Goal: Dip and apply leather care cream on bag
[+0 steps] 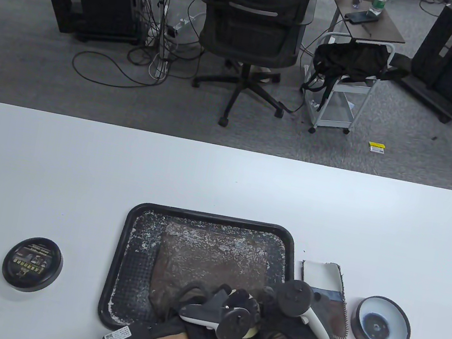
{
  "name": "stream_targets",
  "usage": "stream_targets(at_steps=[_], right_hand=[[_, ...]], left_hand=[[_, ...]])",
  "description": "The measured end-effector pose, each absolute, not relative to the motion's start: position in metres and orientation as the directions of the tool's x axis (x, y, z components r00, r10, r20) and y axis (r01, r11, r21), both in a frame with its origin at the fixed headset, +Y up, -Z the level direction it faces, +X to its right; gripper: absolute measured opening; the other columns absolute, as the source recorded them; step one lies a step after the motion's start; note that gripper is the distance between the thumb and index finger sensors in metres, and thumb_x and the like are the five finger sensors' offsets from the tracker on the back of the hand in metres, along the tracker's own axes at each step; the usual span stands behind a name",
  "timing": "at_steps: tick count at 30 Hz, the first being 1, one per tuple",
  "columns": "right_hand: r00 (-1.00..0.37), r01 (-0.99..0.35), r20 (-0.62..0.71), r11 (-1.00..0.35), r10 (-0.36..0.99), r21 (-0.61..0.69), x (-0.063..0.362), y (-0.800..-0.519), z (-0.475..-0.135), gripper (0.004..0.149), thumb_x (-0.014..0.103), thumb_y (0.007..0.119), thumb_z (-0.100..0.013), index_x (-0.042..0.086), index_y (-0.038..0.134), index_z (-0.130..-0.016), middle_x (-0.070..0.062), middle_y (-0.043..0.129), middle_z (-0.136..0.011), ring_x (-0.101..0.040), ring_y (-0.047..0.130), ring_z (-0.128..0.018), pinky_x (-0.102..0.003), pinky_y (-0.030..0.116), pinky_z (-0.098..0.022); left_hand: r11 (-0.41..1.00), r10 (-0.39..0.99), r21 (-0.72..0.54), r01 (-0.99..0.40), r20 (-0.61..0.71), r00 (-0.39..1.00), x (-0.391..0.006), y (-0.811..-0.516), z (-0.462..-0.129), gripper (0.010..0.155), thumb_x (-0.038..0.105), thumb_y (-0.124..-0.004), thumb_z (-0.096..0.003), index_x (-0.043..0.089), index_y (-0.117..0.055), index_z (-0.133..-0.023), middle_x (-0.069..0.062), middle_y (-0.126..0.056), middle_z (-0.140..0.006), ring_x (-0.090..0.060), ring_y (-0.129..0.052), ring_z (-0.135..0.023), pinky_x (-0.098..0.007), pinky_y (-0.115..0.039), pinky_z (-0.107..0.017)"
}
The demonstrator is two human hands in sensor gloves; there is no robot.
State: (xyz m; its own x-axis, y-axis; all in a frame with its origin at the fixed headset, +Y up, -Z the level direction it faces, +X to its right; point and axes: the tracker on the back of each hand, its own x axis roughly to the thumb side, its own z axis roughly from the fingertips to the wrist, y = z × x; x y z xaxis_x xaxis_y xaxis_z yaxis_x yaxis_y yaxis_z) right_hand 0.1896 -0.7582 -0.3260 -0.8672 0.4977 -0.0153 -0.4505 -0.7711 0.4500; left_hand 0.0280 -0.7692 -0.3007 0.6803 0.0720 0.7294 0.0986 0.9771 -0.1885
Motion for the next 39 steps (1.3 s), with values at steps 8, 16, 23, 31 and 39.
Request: stream_targets(at_steps=[8,16,23,31,39], right_hand=[[-0.887,-0.422,-0.019,-0.794,0.461,0.438,0.187,-0.757,-0.325,0.069,0.016,0.069,-0.043,0.010,0.036,-0.103,-0.004,0.071,-0.092,-0.016,0.104,-0.044,-0.041,0.087,-0.042],[-0.923,-0.349,-0.003,-0.834,0.384,0.427,0.181,-0.754,-0.323,0.068,0.016,0.069,-0.043,0.011,0.039,-0.103,-0.002,0.072,-0.092,-0.016,0.104,-0.044,-0.041,0.087,-0.042],[-0.936,-0.319,0.002,-0.851,0.352,0.416,0.179,-0.753,-0.324,0.067,0.016,0.069,-0.043,0.012,0.041,-0.103,-0.001,0.073,-0.091,-0.017,0.105,-0.043,-0.042,0.087,-0.041],[-0.950,-0.279,0.015,-0.870,0.312,0.406,0.175,-0.752,-0.324,0.066,0.016,0.070,-0.043,0.013,0.043,-0.103,0.000,0.074,-0.091,-0.017,0.105,-0.043,-0.043,0.087,-0.041],[-0.950,-0.279,0.016,-0.871,0.311,0.404,0.175,-0.752,-0.324,0.066,0.015,0.070,-0.042,0.013,0.044,-0.103,0.000,0.074,-0.091,-0.017,0.105,-0.043,-0.043,0.087,-0.041]], left_hand=[[0.982,-0.023,-0.100,0.162,0.782,0.623,0.034,-0.770,-0.288,0.062,0.029,-0.076,-0.0419,0.044,-0.051,-0.098,0.015,-0.044,-0.111,-0.017,-0.043,-0.108,-0.048,-0.043,-0.080],[0.973,-0.063,-0.091,0.212,0.780,0.623,0.033,-0.770,-0.286,0.063,0.029,-0.075,-0.0420,0.045,-0.049,-0.097,0.015,-0.041,-0.111,-0.017,-0.041,-0.108,-0.049,-0.043,-0.080],[0.975,0.010,-0.147,0.165,0.775,0.632,0.020,-0.772,-0.288,0.064,0.029,-0.074,-0.0423,0.045,-0.047,-0.097,0.016,-0.039,-0.111,-0.016,-0.038,-0.108,-0.049,-0.042,-0.080],[0.969,0.057,-0.197,0.147,0.762,0.645,-0.002,-0.773,-0.290,0.064,0.028,-0.074,-0.0424,0.046,-0.046,-0.097,0.017,-0.038,-0.110,-0.015,-0.038,-0.108,-0.049,-0.041,-0.080],[0.962,0.079,-0.235,0.142,0.732,0.677,-0.036,-0.776,-0.289,0.063,0.028,-0.074,-0.0421,0.046,-0.048,-0.097,0.018,-0.039,-0.111,-0.014,-0.037,-0.109,-0.049,-0.039,-0.080]])
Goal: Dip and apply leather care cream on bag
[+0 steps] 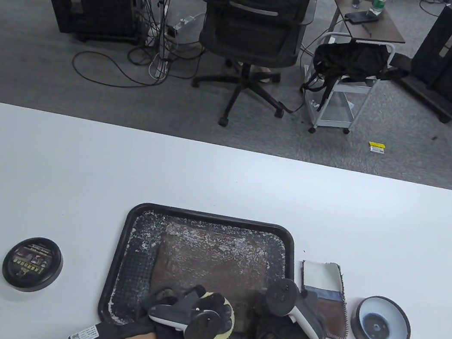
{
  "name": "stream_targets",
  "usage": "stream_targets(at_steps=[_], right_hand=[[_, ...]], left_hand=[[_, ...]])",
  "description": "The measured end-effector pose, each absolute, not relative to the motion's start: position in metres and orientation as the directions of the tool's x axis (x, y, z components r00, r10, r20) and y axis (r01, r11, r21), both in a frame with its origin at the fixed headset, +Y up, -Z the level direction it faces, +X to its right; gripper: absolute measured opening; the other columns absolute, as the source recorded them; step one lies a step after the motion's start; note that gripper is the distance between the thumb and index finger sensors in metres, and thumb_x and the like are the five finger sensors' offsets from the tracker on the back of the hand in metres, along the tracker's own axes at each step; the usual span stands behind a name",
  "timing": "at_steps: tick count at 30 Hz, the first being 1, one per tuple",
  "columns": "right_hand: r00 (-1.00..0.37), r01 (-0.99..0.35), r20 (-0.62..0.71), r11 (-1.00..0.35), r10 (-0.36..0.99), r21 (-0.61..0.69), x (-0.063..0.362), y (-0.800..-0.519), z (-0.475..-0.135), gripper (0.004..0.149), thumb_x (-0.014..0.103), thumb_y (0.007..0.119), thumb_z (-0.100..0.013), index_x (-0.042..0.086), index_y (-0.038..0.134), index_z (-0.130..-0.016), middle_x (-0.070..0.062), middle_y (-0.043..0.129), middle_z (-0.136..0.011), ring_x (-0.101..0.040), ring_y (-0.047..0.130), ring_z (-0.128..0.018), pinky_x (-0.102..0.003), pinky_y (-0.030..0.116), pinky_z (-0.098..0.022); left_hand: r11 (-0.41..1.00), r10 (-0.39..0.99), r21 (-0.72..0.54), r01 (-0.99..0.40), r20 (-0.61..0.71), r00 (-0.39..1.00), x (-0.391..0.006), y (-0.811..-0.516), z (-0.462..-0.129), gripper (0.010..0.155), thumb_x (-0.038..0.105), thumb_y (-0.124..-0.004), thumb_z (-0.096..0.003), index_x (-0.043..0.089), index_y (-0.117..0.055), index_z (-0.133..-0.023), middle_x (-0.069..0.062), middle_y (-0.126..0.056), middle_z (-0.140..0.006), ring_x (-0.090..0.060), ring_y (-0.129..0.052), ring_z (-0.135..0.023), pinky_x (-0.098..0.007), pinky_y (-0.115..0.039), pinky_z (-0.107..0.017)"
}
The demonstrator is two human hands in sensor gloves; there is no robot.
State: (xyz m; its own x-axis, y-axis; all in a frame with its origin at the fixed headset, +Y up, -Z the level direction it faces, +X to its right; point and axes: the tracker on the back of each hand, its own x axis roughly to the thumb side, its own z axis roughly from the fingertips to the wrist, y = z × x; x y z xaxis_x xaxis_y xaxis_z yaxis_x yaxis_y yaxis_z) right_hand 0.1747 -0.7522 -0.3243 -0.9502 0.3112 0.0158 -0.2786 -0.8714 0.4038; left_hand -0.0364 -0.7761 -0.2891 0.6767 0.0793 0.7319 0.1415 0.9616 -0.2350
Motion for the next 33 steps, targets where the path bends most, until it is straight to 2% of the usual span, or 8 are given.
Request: stream_targets(at_steps=[23,33], right_hand=[[-0.951,-0.274,0.018,-0.872,0.307,0.406,0.175,-0.752,-0.326,0.065,0.015,0.070,-0.042,0.014,0.046,-0.103,0.000,0.075,-0.090,-0.017,0.105,-0.042,-0.043,0.087,-0.041],[-0.950,-0.275,0.022,-0.870,0.311,0.410,0.175,-0.752,-0.326,0.065,0.015,0.070,-0.042,0.014,0.046,-0.103,0.000,0.075,-0.090,-0.017,0.105,-0.042,-0.043,0.088,-0.041]], left_hand=[[0.951,0.133,-0.293,0.096,0.672,0.729,-0.110,-0.776,-0.287,0.063,0.026,-0.075,-0.0410,0.047,-0.053,-0.095,0.021,-0.042,-0.110,-0.010,-0.036,-0.108,-0.049,-0.035,-0.080],[0.930,0.217,-0.366,0.022,0.597,0.772,-0.148,-0.774,-0.290,0.062,0.024,-0.075,-0.0410,0.048,-0.055,-0.095,0.022,-0.043,-0.110,-0.010,-0.036,-0.109,-0.051,-0.035,-0.080]])
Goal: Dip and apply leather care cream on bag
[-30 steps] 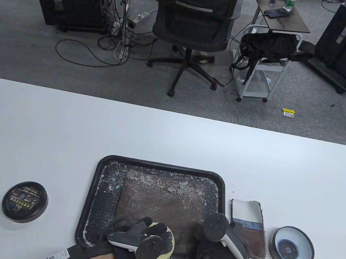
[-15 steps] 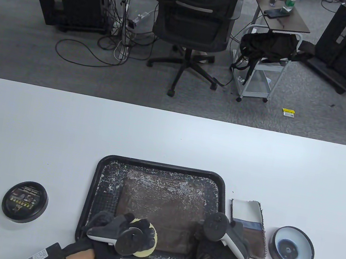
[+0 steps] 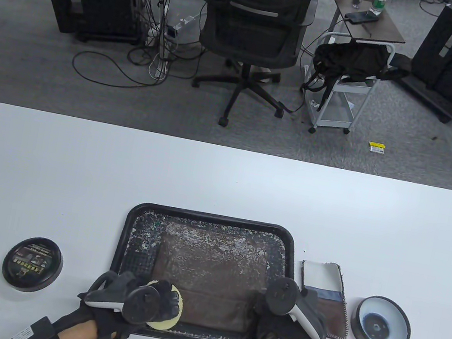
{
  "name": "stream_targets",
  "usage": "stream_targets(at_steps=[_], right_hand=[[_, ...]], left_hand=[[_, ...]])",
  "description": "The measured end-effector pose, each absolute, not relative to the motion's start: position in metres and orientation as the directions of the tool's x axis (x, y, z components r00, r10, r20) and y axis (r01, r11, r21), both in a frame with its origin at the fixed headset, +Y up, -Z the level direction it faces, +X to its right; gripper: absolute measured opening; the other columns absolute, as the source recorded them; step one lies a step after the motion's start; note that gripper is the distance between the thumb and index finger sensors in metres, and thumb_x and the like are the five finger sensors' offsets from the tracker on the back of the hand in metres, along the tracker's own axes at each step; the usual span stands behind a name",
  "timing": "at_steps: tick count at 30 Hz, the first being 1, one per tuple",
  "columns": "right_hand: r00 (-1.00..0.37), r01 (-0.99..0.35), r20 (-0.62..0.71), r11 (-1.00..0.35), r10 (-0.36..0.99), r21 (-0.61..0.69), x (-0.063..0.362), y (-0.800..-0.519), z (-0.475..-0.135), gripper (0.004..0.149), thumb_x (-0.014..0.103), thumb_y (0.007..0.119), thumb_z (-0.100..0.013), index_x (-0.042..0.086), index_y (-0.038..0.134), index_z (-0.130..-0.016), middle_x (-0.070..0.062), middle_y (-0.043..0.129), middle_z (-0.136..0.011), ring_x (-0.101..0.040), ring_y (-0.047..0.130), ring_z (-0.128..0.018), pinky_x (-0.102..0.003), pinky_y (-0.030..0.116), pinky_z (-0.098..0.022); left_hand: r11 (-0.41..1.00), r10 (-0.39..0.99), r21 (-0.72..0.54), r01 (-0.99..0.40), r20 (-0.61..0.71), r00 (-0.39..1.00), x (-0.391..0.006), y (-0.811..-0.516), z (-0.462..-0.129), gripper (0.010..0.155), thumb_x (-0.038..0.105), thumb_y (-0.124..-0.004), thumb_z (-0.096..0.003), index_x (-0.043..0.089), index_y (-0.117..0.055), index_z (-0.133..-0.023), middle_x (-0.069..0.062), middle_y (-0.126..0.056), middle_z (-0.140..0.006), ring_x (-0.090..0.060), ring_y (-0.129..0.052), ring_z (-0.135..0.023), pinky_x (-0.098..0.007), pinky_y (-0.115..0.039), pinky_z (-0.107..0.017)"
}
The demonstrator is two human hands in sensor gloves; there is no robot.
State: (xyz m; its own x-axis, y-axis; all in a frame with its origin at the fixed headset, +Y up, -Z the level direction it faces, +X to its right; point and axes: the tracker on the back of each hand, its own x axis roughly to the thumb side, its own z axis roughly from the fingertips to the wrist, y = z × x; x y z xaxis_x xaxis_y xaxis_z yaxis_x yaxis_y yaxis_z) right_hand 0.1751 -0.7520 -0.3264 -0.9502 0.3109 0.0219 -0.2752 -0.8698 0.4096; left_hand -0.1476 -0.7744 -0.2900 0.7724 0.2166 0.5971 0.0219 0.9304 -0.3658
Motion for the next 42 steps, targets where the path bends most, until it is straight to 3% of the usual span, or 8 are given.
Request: stream_targets(at_steps=[19,25,32,37,39,42], right_hand=[[-0.944,-0.291,0.020,-0.861,0.329,0.418,0.176,-0.753,-0.326,0.065,0.015,0.070,-0.042,0.013,0.046,-0.103,-0.001,0.074,-0.091,-0.017,0.105,-0.042,-0.043,0.087,-0.041],[-0.935,-0.311,0.029,-0.857,0.354,0.412,0.177,-0.754,-0.325,0.064,0.015,0.070,-0.042,0.012,0.047,-0.102,-0.003,0.074,-0.091,-0.017,0.106,-0.042,-0.043,0.087,-0.041],[-0.911,-0.339,0.117,-0.879,0.396,0.336,0.178,-0.752,-0.322,0.063,0.023,0.076,-0.043,0.007,0.054,-0.101,-0.012,0.079,-0.089,-0.017,0.106,-0.039,-0.043,0.088,-0.040],[-0.894,-0.400,0.145,-0.901,0.424,0.168,0.184,-0.737,-0.318,0.058,0.029,0.082,-0.042,0.009,0.073,-0.096,-0.015,0.090,-0.083,-0.024,0.104,-0.051,-0.049,0.084,-0.047],[-0.944,-0.293,0.138,-0.954,0.299,0.062,0.187,-0.731,-0.316,0.058,0.035,0.084,-0.042,0.013,0.078,-0.095,-0.013,0.090,-0.085,-0.027,0.100,-0.062,-0.052,0.080,-0.052],[-0.983,-0.150,0.099,-0.988,0.152,0.034,0.185,-0.732,-0.315,0.057,0.043,0.084,-0.041,0.011,0.087,-0.089,-0.014,0.079,-0.096,-0.033,0.090,-0.076,-0.057,0.074,-0.059]], left_hand=[[0.894,0.180,-0.445,0.061,0.479,0.859,-0.186,-0.774,-0.295,0.060,0.023,-0.077,-0.0396,0.047,-0.063,-0.092,0.022,-0.049,-0.108,-0.009,-0.043,-0.108,-0.053,-0.038,-0.080],[0.913,0.169,-0.404,0.055,0.498,0.851,-0.185,-0.774,-0.293,0.060,0.023,-0.077,-0.0393,0.045,-0.063,-0.093,0.019,-0.051,-0.108,-0.012,-0.045,-0.108,-0.054,-0.041,-0.079],[0.900,0.323,-0.420,-0.113,0.470,0.821,-0.198,-0.768,-0.295,0.060,0.024,-0.077,-0.0393,0.042,-0.063,-0.095,0.015,-0.055,-0.109,-0.016,-0.051,-0.107,-0.055,-0.045,-0.077],[0.886,0.431,-0.379,-0.268,0.461,0.776,-0.206,-0.756,-0.296,0.061,0.025,-0.077,-0.0398,0.041,-0.061,-0.096,0.013,-0.055,-0.109,-0.018,-0.052,-0.107,-0.056,-0.047,-0.077],[0.897,0.430,-0.310,-0.314,0.457,0.778,-0.208,-0.751,-0.296,0.061,0.025,-0.077,-0.0402,0.041,-0.059,-0.097,0.012,-0.054,-0.110,-0.019,-0.052,-0.107,-0.056,-0.047,-0.077],[0.914,0.404,-0.235,-0.331,0.444,0.800,-0.210,-0.749,-0.297,0.061,0.025,-0.077,-0.0406,0.040,-0.058,-0.097,0.011,-0.053,-0.110,-0.019,-0.051,-0.107,-0.056,-0.046,-0.077]])
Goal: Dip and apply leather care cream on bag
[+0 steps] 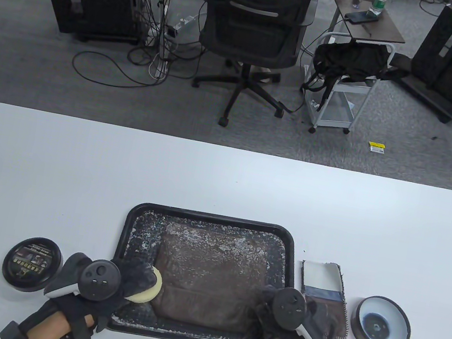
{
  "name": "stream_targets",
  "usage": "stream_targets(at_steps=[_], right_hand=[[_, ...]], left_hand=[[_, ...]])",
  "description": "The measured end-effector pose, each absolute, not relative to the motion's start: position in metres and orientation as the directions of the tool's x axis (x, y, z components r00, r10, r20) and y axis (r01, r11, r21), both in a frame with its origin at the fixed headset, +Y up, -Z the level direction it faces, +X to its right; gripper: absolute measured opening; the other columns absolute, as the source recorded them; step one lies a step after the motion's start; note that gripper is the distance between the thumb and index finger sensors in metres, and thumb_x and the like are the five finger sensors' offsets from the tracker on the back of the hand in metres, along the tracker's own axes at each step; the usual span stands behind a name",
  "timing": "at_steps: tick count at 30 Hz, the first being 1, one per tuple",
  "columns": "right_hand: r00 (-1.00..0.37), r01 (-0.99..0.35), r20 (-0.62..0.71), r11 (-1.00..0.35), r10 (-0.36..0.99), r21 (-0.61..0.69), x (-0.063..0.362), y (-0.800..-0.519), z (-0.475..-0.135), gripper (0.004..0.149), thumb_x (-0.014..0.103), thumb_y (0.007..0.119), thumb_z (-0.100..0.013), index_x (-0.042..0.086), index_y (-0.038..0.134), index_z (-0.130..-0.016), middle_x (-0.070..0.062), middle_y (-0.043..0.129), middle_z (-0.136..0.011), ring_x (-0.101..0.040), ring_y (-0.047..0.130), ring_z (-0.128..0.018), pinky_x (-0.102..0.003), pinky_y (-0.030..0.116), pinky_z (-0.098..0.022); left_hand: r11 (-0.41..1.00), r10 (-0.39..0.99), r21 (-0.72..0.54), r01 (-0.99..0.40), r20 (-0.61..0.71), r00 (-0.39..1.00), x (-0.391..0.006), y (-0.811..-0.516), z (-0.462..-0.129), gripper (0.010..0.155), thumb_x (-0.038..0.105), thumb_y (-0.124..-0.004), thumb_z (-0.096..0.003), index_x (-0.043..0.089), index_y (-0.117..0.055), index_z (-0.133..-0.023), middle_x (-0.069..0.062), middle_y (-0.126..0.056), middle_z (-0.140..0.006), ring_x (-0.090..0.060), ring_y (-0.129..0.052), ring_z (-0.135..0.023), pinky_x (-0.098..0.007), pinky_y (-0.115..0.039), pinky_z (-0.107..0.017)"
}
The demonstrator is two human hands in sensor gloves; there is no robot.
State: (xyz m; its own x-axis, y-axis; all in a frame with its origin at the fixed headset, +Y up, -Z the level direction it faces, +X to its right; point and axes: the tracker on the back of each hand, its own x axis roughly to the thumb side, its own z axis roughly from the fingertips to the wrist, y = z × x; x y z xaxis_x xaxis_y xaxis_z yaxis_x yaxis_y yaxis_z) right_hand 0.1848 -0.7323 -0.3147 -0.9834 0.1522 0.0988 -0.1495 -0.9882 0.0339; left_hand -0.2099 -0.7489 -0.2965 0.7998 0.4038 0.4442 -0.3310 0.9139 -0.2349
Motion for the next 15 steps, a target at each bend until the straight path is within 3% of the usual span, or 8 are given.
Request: stream_targets(at_steps=[6,15], right_hand=[[-0.999,-0.013,0.047,-0.991,0.020,0.131,0.169,-0.747,-0.317,0.073,0.057,0.077,-0.040,-0.002,0.091,-0.082,-0.019,0.061,-0.105,-0.043,0.072,-0.090,-0.063,0.061,-0.066],[-0.997,0.004,-0.077,-0.973,-0.023,0.233,0.151,-0.757,-0.323,0.078,0.055,0.077,-0.040,-0.009,0.081,-0.084,-0.023,0.046,-0.108,-0.048,0.055,-0.094,-0.066,0.051,-0.068]], left_hand=[[0.922,0.386,-0.158,-0.353,0.423,0.820,-0.212,-0.747,-0.297,0.062,0.025,-0.076,-0.0410,0.040,-0.057,-0.098,0.011,-0.052,-0.111,-0.019,-0.050,-0.108,-0.057,-0.044,-0.077],[0.922,0.386,-0.136,-0.362,0.383,0.839,-0.216,-0.745,-0.300,0.062,0.025,-0.076,-0.0416,0.040,-0.056,-0.098,0.011,-0.051,-0.111,-0.020,-0.049,-0.108,-0.058,-0.044,-0.077]])
